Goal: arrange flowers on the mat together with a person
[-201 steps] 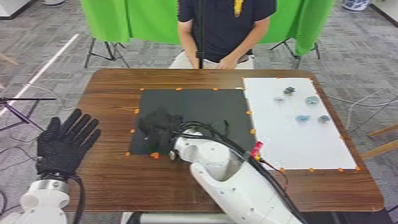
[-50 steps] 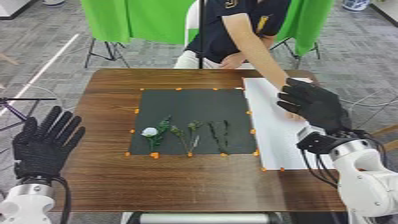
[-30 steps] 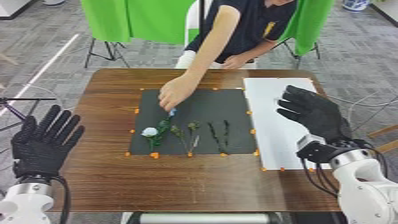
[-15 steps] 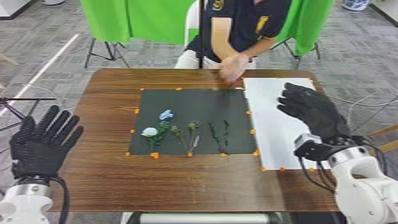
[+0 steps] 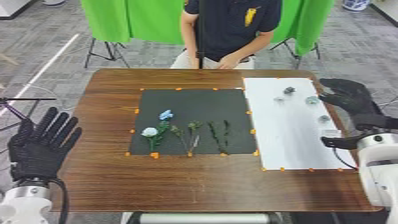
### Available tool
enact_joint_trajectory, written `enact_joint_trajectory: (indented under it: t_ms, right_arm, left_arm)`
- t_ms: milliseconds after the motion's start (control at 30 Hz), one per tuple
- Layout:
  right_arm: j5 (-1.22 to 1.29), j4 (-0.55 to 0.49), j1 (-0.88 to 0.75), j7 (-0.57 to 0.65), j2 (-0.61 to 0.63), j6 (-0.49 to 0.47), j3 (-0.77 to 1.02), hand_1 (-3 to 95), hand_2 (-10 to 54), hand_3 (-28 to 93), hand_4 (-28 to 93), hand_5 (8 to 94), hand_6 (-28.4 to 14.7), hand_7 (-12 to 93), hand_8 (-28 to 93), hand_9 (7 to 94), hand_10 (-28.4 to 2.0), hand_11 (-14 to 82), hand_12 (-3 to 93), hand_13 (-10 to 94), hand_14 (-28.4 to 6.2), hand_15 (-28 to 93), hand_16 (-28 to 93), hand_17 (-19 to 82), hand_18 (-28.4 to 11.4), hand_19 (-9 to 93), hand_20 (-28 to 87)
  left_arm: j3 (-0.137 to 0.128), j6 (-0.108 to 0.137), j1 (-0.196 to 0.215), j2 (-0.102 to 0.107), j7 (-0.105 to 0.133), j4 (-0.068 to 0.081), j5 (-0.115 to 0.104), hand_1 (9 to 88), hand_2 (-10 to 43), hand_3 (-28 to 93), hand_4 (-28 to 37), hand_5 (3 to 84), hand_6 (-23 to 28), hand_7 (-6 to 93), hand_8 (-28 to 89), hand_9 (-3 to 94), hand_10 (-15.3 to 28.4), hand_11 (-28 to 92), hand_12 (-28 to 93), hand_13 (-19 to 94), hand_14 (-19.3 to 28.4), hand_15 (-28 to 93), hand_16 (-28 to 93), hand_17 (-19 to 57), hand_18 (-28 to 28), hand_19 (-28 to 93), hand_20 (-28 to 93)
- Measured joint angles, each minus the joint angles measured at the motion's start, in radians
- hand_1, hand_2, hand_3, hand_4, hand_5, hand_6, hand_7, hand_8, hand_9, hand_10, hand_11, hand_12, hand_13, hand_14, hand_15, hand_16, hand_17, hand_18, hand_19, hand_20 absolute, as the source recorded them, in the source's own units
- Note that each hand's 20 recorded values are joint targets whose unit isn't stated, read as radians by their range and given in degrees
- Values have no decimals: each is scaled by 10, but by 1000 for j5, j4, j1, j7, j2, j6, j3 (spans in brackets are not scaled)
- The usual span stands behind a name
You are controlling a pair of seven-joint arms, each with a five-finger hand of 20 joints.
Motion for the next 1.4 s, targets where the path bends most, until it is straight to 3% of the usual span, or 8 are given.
enact_joint_trajectory:
  t_ms: [133, 533, 867, 1033, 1100, 1167, 1267, 1400]
  right_arm:
    - [-216, 51, 18, 40, 42, -71, -3, 329, -91, 813, -258, 429, -2, 205, -145, 369, -131, 88, 134, 277, -143, 206, 140, 94, -168, 463, 111]
    - [-757, 291, 117, 55, 135, -142, -146, 399, -95, 813, -282, 410, 3, 241, -165, 364, -117, 110, 125, 301, -127, 249, 121, 124, -162, 513, 108]
    - [-646, 386, 203, 50, 149, -148, -227, 409, -95, 813, -283, 372, -7, 240, -168, 327, -115, 120, 110, 343, -110, 291, 118, 149, -160, 554, 116]
    - [-654, 386, 217, 34, 137, -152, -243, 462, -95, 797, -282, 466, 16, 283, -188, 479, -108, 200, 146, 474, -80, 492, 177, 191, -168, 665, 187]
    - [-663, 386, 222, 34, 133, -152, -246, 518, -95, 743, -282, 509, 23, 291, -192, 524, -105, 218, 159, 518, -58, 476, 269, 228, -163, 700, 237]
    - [-676, 386, 230, 40, 133, -151, -254, 604, -95, 667, -282, 574, 30, 333, -136, 594, -98, 224, 206, 607, -30, 441, 374, 339, -143, 769, 343]
    - [-685, 382, 241, 78, 130, -150, -267, 661, -95, 631, -281, 633, 25, 464, -64, 730, -81, 150, 408, 695, -12, 447, 443, 431, -125, 827, 395]
    - [-684, 379, 245, 156, 128, -122, -287, 679, -95, 633, -282, 667, 23, 510, -14, 773, -73, 187, 463, 742, -3, 456, 463, 472, -120, 851, 403]
  left_arm:
    - [-6, 5, 1, 0, -1, 0, 0, 241, 139, 718, -283, 446, 72, 63, -80, 401, 138, 144, 95, 308, 143, 221, -24, -27, 133, 259, 134]
    - [-11, 5, 20, -1, 1, -4, 0, 243, 136, 720, -283, 446, 72, 63, -80, 400, 139, 143, 94, 305, 147, 227, -24, -27, 133, 261, 132]
    - [-10, 6, 28, -4, 2, -7, -2, 247, 134, 720, -283, 446, 73, 64, -80, 401, 140, 145, 96, 305, 147, 228, -25, -27, 134, 262, 132]
    - [-8, 6, 27, -8, 0, -7, -3, 249, 134, 719, -283, 445, 73, 64, -80, 400, 140, 146, 96, 305, 147, 229, -25, -27, 134, 262, 132]
    - [-4, 7, 25, -9, -1, -7, -3, 249, 133, 719, -283, 445, 73, 64, -80, 400, 141, 146, 96, 306, 147, 230, -25, -28, 134, 262, 132]
    - [1, 7, 21, -10, -2, -7, -3, 250, 133, 719, -283, 445, 73, 64, -80, 400, 140, 146, 96, 306, 147, 230, -25, -28, 134, 262, 132]
    - [4, 7, 16, -11, -5, -7, -3, 250, 133, 719, -283, 445, 73, 65, -80, 400, 141, 145, 96, 306, 147, 230, -25, -28, 134, 262, 132]
    - [4, 7, 12, -13, -9, -7, -2, 251, 133, 718, -283, 445, 73, 64, -80, 400, 140, 146, 95, 305, 147, 229, -26, -28, 134, 262, 131]
